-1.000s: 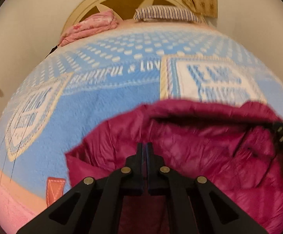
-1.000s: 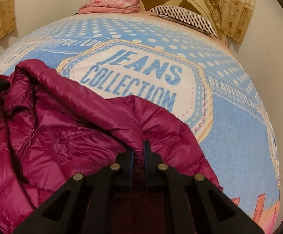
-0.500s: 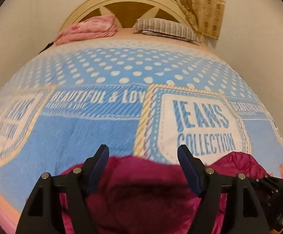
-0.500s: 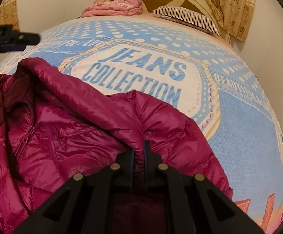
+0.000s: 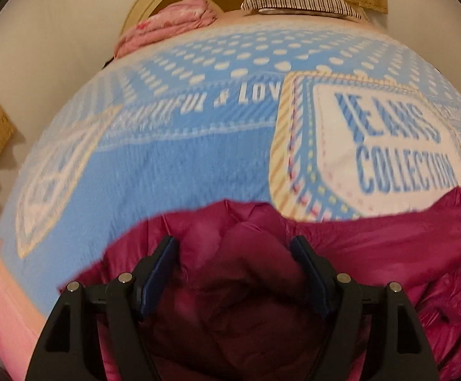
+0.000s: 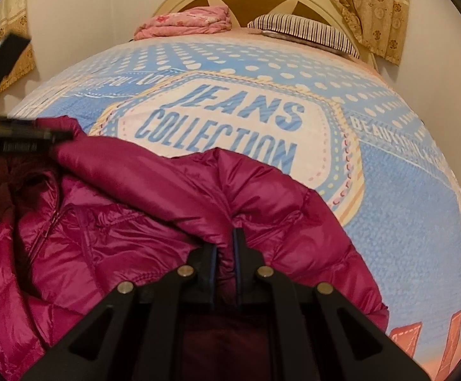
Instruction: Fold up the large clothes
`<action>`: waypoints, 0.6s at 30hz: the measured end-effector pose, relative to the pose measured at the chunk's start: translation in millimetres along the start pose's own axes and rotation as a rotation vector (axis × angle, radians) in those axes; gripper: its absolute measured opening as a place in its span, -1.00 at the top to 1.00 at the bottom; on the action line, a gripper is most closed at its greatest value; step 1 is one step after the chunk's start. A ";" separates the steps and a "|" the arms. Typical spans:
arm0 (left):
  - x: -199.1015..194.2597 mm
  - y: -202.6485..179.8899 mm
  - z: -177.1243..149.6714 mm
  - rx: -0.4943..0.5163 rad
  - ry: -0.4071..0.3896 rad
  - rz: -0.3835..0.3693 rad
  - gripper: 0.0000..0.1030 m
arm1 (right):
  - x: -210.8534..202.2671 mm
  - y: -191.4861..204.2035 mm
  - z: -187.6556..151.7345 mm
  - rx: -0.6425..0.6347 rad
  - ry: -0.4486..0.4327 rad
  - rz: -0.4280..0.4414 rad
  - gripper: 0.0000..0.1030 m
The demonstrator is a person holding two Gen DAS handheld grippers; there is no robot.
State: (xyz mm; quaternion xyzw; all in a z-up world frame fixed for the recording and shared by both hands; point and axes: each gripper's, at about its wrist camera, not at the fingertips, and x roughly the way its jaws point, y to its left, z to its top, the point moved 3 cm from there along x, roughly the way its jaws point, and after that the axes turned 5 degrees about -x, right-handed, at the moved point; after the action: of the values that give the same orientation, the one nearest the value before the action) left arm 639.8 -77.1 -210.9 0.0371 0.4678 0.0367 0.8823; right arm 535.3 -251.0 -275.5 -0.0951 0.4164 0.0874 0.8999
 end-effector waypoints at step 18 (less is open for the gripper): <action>-11.4 8.0 -4.8 -0.106 -0.022 -0.071 -0.54 | -46.2 5.2 59.1 0.185 -0.092 0.069 0.15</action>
State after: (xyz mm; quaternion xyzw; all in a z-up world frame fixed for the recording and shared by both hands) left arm 629.2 -70.2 -203.5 -0.0257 0.4564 0.0296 0.8889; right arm 548.0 -235.1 -203.1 0.0068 0.3840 0.0837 0.9195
